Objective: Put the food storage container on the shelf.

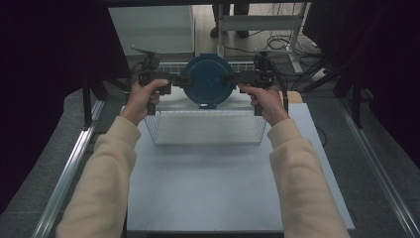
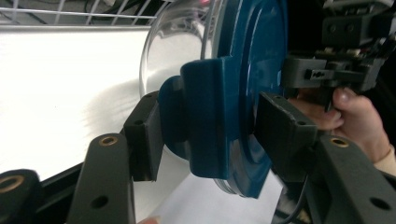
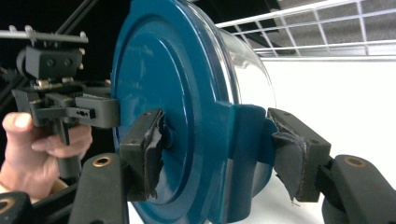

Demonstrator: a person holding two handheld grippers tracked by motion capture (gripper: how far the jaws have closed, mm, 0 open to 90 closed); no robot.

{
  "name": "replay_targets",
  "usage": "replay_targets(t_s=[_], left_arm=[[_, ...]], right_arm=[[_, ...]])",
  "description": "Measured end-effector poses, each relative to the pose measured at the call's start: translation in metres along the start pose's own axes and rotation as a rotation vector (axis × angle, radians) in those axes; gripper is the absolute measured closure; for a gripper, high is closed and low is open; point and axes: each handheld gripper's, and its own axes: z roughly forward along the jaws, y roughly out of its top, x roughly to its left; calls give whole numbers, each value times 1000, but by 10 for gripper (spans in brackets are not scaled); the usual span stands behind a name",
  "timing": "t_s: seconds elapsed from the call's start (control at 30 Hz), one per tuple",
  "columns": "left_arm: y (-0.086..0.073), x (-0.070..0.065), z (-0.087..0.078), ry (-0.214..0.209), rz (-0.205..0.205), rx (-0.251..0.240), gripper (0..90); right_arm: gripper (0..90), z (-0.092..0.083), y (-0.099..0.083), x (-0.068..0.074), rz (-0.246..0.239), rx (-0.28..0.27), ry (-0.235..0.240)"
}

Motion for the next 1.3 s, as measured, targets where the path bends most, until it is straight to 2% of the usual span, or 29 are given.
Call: replay_targets(t_s=[0.07, 0.2, 0.33, 0.4, 0.5, 0.57, 0.63, 0.73, 0.8, 0.83, 0.93, 1.0, 1.13, 1.3], left_arm=[[2, 4, 3, -12, -42, -16, 433], [3, 14, 9, -36, -101, -9, 411], [4, 19, 14, -59, -130, -6, 388], [3, 22, 16, -69, -149, -11, 380], [1, 27, 20, -81, -177, -9, 349], [0, 28, 21, -86, -175, -25, 339], [-1, 26, 22, -72, -165, -32, 335], [-1, 17, 20, -2, -108, -45, 295], [-3, 9, 17, 55, -64, -60, 260], [-4, 6, 15, 73, -47, -74, 233], [-8, -5, 4, 120, -12, -125, 201], [-13, -15, -7, 141, 33, -136, 198], [-35, -33, -24, 187, 126, -143, 198], [-84, -49, -38, 208, 222, -126, 203]], right_arm=[[383, 3, 2, -4, 50, -5, -3], [378, 7, 4, -10, 132, -21, -13], [374, 10, 4, -17, 202, -30, -22], [372, 11, 4, -19, 223, -35, -24], [336, 13, 3, -20, 225, -24, -37], [320, 15, 1, -20, 227, -23, -45], [301, 15, 0, -17, 207, -34, -60], [253, 14, -3, -9, 159, -46, -113], [222, 10, -5, -1, 83, -80, -159], [204, 7, -6, 3, 61, -89, -172], [180, -6, -9, 13, -15, -111, -182], [178, -15, -13, 17, -63, -108, -185], [178, -36, -33, 25, -172, -104, -186], [178, -61, -72, 32, -298, -95, -180]])
